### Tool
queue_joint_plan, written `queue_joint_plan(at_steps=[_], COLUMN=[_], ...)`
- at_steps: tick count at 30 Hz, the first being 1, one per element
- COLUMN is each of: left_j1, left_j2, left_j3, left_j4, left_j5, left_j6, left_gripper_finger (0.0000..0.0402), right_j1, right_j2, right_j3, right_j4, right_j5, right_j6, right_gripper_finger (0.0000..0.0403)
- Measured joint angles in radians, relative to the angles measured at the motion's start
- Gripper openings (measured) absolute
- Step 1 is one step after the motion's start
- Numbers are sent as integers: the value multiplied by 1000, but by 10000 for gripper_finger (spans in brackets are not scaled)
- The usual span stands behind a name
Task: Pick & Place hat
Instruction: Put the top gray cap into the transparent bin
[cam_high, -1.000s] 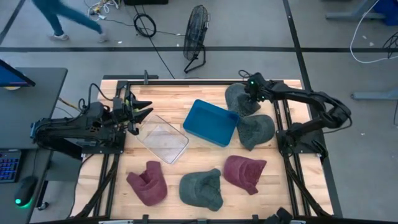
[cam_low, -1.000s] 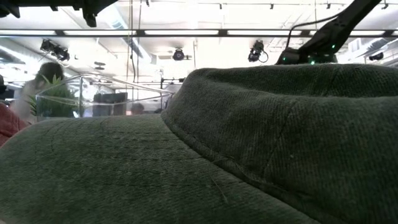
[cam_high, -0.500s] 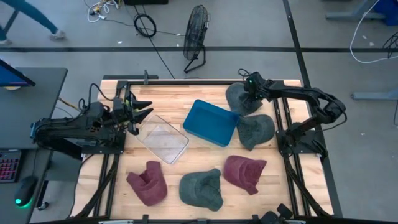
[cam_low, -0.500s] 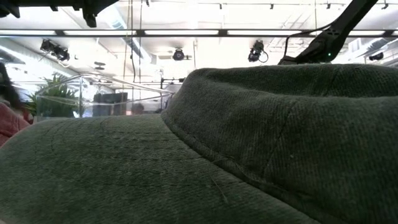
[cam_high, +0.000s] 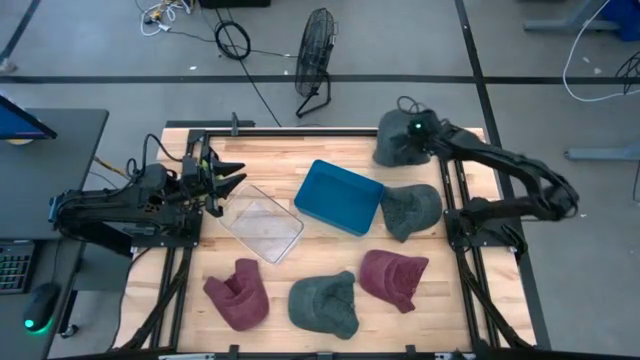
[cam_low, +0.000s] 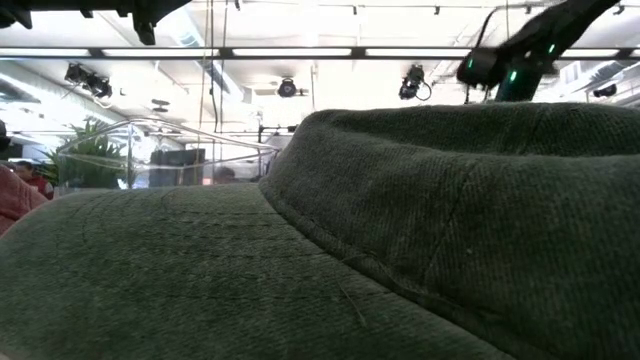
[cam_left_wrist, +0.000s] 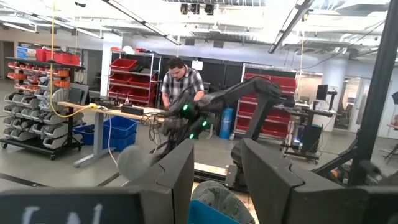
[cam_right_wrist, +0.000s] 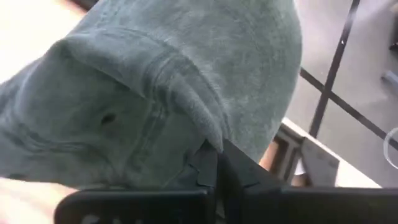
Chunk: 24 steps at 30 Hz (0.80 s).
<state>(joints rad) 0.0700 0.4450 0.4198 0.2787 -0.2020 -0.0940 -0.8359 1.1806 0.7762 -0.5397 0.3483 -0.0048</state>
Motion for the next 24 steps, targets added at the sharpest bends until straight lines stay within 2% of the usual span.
queue_joint_plan(at_steps=[8,15,18,21,24], left_j1=[0,0,0,0,0], left_j2=[0,0,0,0,0], left_j3=[0,0,0,0,0], left_j4=[0,0,0,0,0], left_j5=[0,0,0,0,0], left_j6=[0,0,0,0,0], left_gripper_finger=[138,138,138,138,138], right_j1=[44,48,48,48,48], right_j2=[-219,-288,-295,-293,-293], right_j3=[99,155,166,166,166], right_j4=[-141,-256,-286,-326,-376], right_j5=[2,-12,-85,-214,-248], right_j6=[71,76,72,68,58], right_gripper_finger=[2,2,2,2,1])
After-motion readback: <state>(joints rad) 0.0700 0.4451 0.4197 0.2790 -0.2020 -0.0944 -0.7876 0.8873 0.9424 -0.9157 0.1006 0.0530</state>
